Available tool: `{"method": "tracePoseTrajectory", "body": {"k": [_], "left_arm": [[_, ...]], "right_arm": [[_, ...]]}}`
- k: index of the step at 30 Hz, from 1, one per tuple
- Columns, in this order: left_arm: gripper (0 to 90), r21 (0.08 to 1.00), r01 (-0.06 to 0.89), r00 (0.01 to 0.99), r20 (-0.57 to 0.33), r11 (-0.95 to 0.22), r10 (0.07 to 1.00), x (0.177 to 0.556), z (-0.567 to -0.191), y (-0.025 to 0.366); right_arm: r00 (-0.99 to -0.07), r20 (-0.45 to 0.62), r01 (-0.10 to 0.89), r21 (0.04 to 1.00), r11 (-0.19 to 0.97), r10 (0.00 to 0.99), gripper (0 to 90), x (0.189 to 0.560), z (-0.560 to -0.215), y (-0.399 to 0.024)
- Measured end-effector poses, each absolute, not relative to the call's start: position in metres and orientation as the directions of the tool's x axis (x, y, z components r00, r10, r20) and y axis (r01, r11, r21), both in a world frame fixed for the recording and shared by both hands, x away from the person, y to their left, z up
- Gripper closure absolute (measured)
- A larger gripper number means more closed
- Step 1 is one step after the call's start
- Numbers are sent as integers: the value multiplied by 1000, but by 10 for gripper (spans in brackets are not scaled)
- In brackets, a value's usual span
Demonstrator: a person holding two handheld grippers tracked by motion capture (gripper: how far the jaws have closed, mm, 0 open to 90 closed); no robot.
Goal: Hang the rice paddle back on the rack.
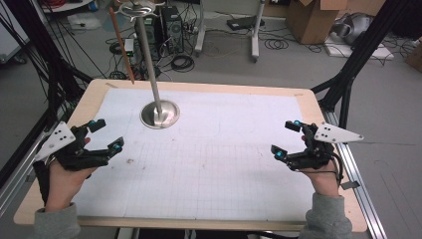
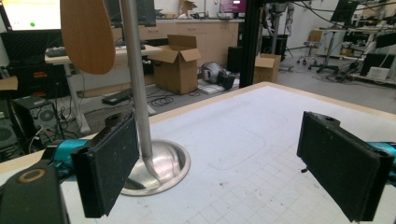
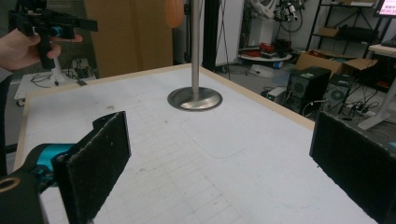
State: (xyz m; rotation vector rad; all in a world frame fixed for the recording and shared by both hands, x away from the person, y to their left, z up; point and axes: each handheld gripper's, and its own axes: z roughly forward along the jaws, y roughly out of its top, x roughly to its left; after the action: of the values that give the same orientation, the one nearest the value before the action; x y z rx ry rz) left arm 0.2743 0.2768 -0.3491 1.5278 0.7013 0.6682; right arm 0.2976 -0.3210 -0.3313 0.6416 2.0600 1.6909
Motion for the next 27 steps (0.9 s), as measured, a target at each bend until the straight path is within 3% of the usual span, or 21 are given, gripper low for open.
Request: {"method": "tracePoseTrajectory", "body": {"k": [27], "left_arm": [[132, 993, 119, 517, -36, -29, 855, 271, -370, 315]], "right_arm": [[-711, 69, 149, 987, 54, 700, 40, 306, -366, -370]]}}
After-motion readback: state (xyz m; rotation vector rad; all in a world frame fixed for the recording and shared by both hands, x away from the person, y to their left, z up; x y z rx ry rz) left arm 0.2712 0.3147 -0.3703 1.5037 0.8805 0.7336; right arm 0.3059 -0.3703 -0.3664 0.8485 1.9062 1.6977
